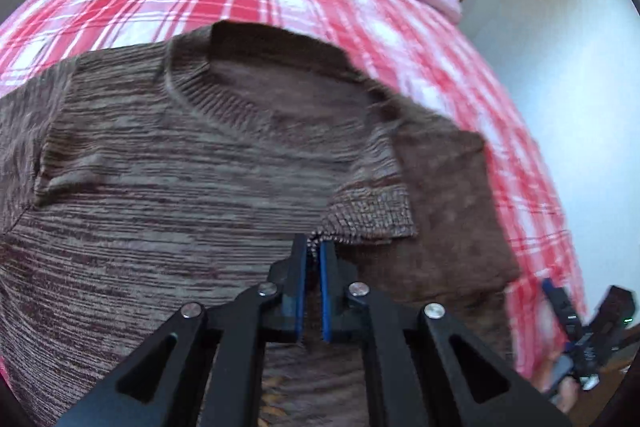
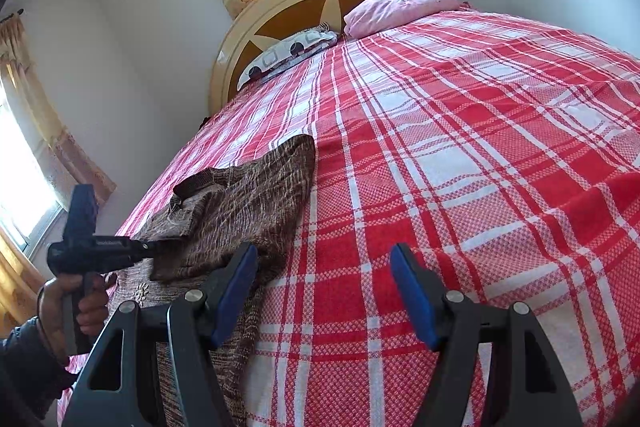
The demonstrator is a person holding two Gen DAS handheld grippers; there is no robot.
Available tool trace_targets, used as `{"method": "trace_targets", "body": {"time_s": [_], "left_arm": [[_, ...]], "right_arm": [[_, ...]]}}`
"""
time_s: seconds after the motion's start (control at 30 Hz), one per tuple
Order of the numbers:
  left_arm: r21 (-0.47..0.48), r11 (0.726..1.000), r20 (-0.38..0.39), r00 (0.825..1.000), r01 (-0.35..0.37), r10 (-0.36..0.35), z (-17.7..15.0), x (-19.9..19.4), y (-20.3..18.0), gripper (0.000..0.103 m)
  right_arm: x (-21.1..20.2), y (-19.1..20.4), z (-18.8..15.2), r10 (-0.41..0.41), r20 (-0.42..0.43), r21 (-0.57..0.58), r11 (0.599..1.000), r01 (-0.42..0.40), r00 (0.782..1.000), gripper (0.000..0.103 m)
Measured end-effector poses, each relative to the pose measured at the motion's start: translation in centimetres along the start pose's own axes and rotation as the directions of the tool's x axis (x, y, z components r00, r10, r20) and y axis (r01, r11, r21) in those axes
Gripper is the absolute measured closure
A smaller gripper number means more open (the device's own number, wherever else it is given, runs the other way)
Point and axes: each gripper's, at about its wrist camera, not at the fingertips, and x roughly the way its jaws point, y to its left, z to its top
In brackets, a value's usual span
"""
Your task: Fold small clothes
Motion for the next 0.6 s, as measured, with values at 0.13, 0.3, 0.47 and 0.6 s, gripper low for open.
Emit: {"method": "trace_targets", "body": {"time_s": [0.13, 0.3, 0.47, 0.6], "left_arm": [[0.058, 0.998, 0.026, 0.999, -0.028, 0.026, -0.1, 0.0, -1.2, 0.077], [-0.008, 0.988, 0.074, 0.985, -0.153, 0.153, 0.5, -0.9, 0.8, 0.051], [-0.118, 0.965, 0.118, 0.962, -0.232, 0.246, 0.3, -2.4, 4.2, 0.050], [-0.112, 0.962, 0.144, 0.954, -0.249, 0.263, -0.8, -2.5, 3.2, 0.034]], "right_arm": [[0.1, 0.0, 0.0, -0.003, -0.005, -0.001, 1.000, 0.003, 1.000, 0.034], [0.2, 0.0, -0.1, -0.003, -0.009, 0.000, 1.000, 0.003, 1.000, 0.034], [0.3, 0.0, -0.1, -0.006, -0.017, -0.004, 1.000, 0.006, 1.000, 0.034], [0.5, 0.1, -0.1, -0.012, -0.023, -0.012, 1.000, 0.012, 1.000, 0.034]]}}
